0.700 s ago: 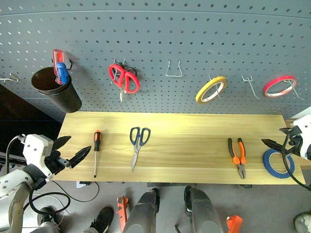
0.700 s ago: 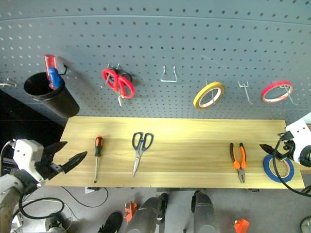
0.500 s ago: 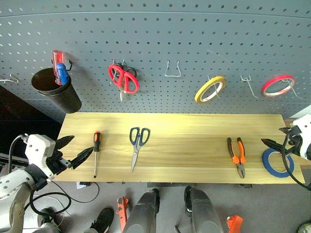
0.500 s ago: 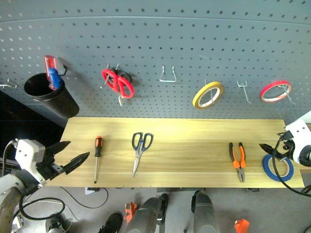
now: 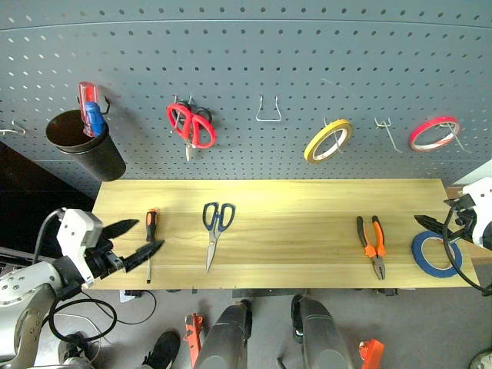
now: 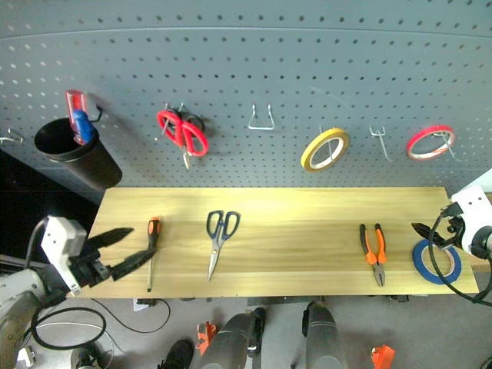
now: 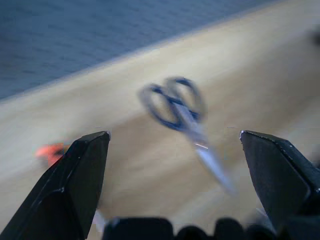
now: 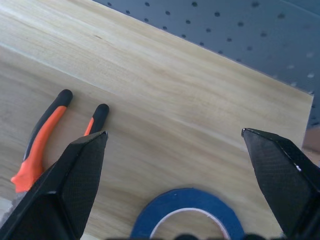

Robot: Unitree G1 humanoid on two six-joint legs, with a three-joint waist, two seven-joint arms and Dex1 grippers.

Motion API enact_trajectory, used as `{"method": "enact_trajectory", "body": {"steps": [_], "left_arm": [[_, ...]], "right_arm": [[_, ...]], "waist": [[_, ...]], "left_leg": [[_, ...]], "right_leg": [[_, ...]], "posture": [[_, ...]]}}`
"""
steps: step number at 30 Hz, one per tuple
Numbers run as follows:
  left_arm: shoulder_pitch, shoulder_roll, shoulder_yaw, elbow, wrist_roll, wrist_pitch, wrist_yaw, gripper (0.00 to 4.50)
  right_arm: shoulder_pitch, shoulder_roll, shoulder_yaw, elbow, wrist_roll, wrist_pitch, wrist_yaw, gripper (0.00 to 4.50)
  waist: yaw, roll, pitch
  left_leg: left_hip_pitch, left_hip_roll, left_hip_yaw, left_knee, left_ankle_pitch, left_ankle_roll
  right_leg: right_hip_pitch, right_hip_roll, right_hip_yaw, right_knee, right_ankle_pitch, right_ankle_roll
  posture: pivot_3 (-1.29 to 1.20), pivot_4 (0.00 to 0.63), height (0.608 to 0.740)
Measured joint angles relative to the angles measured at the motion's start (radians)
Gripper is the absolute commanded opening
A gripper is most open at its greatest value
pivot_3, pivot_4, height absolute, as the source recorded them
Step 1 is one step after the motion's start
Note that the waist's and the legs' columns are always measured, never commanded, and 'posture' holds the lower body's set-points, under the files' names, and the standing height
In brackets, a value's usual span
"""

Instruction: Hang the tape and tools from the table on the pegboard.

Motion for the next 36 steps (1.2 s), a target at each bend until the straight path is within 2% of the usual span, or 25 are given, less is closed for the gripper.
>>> {"method": "enact_trajectory", "body": {"steps": [7,12,15,17,25,36], "left_arm": [[-0.075,0.000,-0.122,-0.038,-0.009,0.045,-0.015,4.47],[-0.206,-0.039,-0.258,-0.112,-0.006,0.085,0.026,4.47],[-0.287,-0.061,-0.323,-0.145,-0.006,0.109,0.048,4.47],[-0.315,-0.074,-0.359,-0.159,-0.006,0.113,0.050,4.47],[-0.377,-0.135,-0.547,-0.184,0.055,0.107,0.065,4.47],[-0.378,-0.147,-0.556,-0.184,0.064,0.104,0.069,4.47]], "right_arm": [[-0.085,-0.003,0.093,0.059,-0.060,0.168,-0.036,4.50],[-0.222,0.009,0.139,0.090,-0.070,0.371,-0.080,4.50],[-0.358,0.041,0.142,0.190,-0.080,0.532,-0.160,4.50],[-0.391,0.043,0.145,0.231,-0.082,0.586,-0.177,4.50],[-0.394,0.040,0.210,0.287,-0.103,0.691,-0.184,4.50],[-0.363,0.077,0.148,0.283,-0.085,0.720,-0.212,4.50]], "waist": [[0.002,0.000,0.000],[0.002,0.000,-0.001],[0.001,-0.001,-0.001],[0.002,-0.001,-0.001],[0.003,-0.001,-0.001],[0.002,-0.001,-0.001]], "left_leg": [[-0.001,0.000,0.000,0.001,0.000,0.000],[-0.001,0.000,0.001,0.002,0.000,0.000],[-0.001,0.000,0.002,0.002,0.000,0.000],[-0.001,0.000,0.002,0.001,0.000,0.000],[-0.002,0.000,0.004,0.004,0.000,0.000],[-0.003,0.001,0.003,0.011,0.000,0.000]], "right_leg": [[0.000,0.000,0.000,0.001,0.001,0.000],[-0.001,0.000,0.000,0.001,0.001,0.000],[-0.001,0.001,0.001,0.001,0.002,0.000],[-0.001,0.001,0.000,0.001,0.002,0.000],[-0.002,0.000,0.002,0.001,0.002,0.001],[-0.001,0.002,0.002,0.004,0.004,0.003]], "posture": [[-0.08,0.308,0.740],[-0.08,0.303,0.740],[-0.08,0.299,0.740],[-0.07,0.299,0.740],[-0.09,0.301,0.740],[-0.08,0.299,0.740]]}}
